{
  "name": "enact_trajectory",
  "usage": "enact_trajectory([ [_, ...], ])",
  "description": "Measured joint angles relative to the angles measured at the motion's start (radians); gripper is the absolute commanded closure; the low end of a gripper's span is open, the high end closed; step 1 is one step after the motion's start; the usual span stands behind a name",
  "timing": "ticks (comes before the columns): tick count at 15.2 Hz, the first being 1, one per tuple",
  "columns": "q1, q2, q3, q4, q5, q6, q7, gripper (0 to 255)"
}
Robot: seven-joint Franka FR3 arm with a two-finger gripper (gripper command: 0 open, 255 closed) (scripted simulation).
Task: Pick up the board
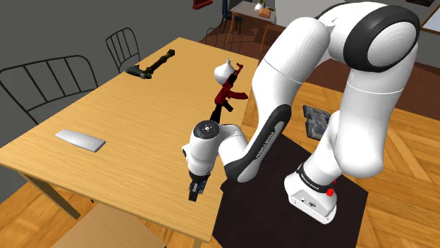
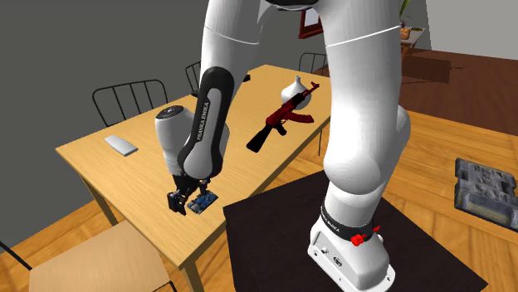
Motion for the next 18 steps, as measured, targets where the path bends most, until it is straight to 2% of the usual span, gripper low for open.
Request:
enact_trajectory([
  [10, 0.003, 0.004, -0.004, 0.001, -0.005, 0.003, 0.004, 255],
  [18, -0.062, -0.102, 0.083, -0.024, 0.100, -0.073, -0.075, 255],
])
